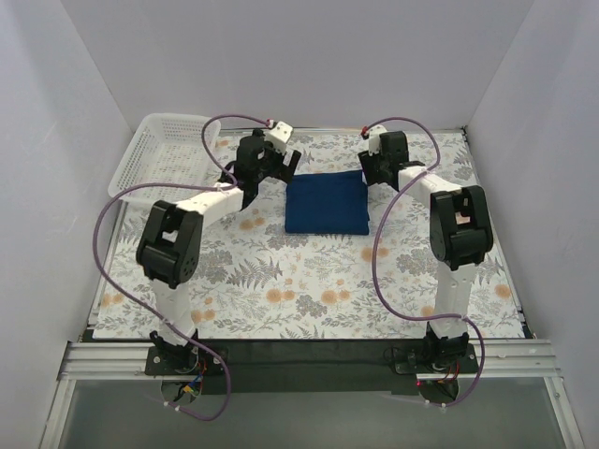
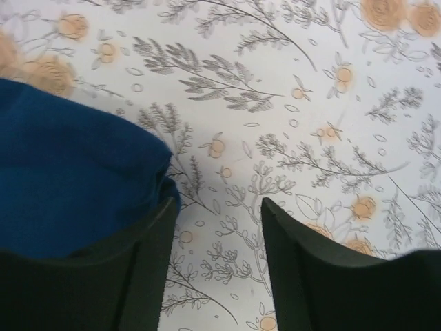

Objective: Fold and stack the t-shirts
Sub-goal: Fold the tshirt, then neatly place the folded tshirt to the corner

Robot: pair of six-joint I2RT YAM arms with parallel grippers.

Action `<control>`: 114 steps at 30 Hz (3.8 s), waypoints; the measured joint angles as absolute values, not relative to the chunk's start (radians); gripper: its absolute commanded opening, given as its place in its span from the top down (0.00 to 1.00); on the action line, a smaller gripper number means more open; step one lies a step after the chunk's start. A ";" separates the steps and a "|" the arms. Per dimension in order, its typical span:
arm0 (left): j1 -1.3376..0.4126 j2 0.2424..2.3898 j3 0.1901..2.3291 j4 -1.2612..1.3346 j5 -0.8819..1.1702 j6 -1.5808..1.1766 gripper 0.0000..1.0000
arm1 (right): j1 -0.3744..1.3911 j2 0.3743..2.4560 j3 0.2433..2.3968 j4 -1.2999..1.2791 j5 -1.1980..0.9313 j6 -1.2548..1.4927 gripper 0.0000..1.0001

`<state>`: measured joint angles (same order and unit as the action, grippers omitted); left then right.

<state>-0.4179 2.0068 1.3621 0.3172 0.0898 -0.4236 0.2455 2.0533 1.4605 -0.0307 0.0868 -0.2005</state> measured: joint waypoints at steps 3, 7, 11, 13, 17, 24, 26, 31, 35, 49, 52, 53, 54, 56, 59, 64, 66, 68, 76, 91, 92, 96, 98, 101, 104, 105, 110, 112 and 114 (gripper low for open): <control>-0.415 1.840 1.285 0.258 0.117 -0.486 0.14 | 0.219 2.030 1.452 -0.051 -0.057 -0.216 0.54; -0.414 1.626 1.147 0.226 0.202 -0.620 0.14 | 0.183 1.961 1.415 -0.088 -0.339 -0.239 0.47; -0.414 1.567 1.019 0.218 0.301 -0.780 0.14 | 0.168 1.959 1.419 -0.094 -0.464 -0.184 0.40; -0.422 1.593 0.967 0.201 0.336 -0.840 0.14 | 0.163 1.986 1.446 -0.112 -0.477 -0.136 0.39; -0.441 1.656 0.881 0.172 0.364 -0.904 0.14 | 0.162 2.083 1.555 -0.127 -0.457 -0.046 0.37; -0.472 1.692 0.875 0.191 0.384 -0.920 0.16 | 0.156 2.231 1.691 -0.148 -0.414 0.052 0.48; -0.474 1.722 0.901 0.200 0.383 -0.917 0.19 | 0.154 2.247 1.693 -0.164 -0.414 0.067 0.61; -0.474 1.806 0.949 0.194 0.372 -0.916 0.22 | 0.141 2.266 1.690 -0.186 -0.445 0.082 0.99; -0.474 1.828 0.949 0.175 0.352 -0.922 0.24 | 0.113 2.254 1.657 -0.181 -0.482 0.095 0.99; -0.474 1.827 1.045 0.162 0.295 -0.861 0.20 | 0.059 2.125 1.528 -0.296 -0.452 -0.057 0.46; -0.474 1.850 1.151 0.157 0.289 -0.846 0.23 | 0.059 1.984 1.432 -0.301 -0.445 -0.168 0.46; -0.474 1.871 1.198 0.162 0.284 -0.848 0.26 | 0.059 1.929 1.398 -0.294 -0.454 -0.199 0.48; -0.474 1.897 1.248 0.166 0.280 -0.855 0.30 | 0.059 1.871 1.364 -0.287 -0.475 -0.231 0.51; -0.474 1.956 1.332 0.181 0.274 -0.876 0.38 | 0.058 1.782 1.315 -0.265 -0.533 -0.274 0.61; -0.474 2.060 1.429 0.190 0.274 -0.917 0.47 | 0.056 1.745 1.291 -0.243 -0.710 -0.319 0.84; -0.472 2.236 1.552 0.171 0.286 -0.973 0.52 | 0.084 1.922 1.292 -0.271 -0.978 -0.326 0.90; -0.469 2.291 1.594 0.161 0.285 -0.988 0.53 | 0.099 1.989 1.288 -0.303 -1.009 -0.326 0.93; -0.467 2.330 1.628 0.151 0.285 -1.002 0.53 | 0.113 2.019 1.270 -0.330 -1.014 -0.326 0.98; -0.453 2.380 1.735 0.160 0.268 -1.059 0.37 | 0.112 2.021 1.225 -0.375 -0.908 -0.327 0.97; -0.429 1.915 1.186 0.349 0.111 -0.947 0.02 | 0.023 1.724 1.225 -0.465 -0.655 -0.450 0.28; -0.427 1.821 1.130 0.375 0.104 -0.941 0.02 | 0.019 1.708 1.221 -0.442 -0.631 -0.433 0.27; -0.420 1.463 0.993 0.410 0.120 -0.940 0.02 | 0.015 1.757 1.205 -0.374 -0.597 -0.311 0.26; -0.416 1.317 0.950 0.385 0.126 -0.943 0.02 | 0.016 1.824 1.201 -0.354 -0.595 -0.247 0.26; -0.412 1.118 0.846 0.322 0.136 -0.950 0.02 | 0.019 1.922 1.215 -0.331 -0.619 -0.157 0.26; -0.408 0.936 0.718 0.208 0.140 -0.956 0.02 | 0.028 1.967 1.267 -0.303 -0.628 -0.089 0.28; -0.408 0.878 0.684 0.159 0.140 -0.959 0.02 | 0.034 1.981 1.279 -0.293 -0.639 -0.065 0.28; -0.408 0.620 0.585 -0.035 0.138 -1.004 0.02 | 0.092 2.032 1.318 -0.244 -0.688 0.017 0.34; -0.408 0.531 0.564 -0.083 0.132 -1.029 0.02 | 0.130 2.045 1.327 -0.229 -0.685 0.039 0.46; -0.408 0.472 0.551 -0.119 0.126 -1.045 0.03 | 0.158 2.049 1.328 -0.225 -0.656 0.052 0.63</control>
<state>-0.4076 0.4717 0.5510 -0.1188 0.1257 -1.0447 0.1581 2.0491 1.3281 -0.2249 -0.6559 0.0521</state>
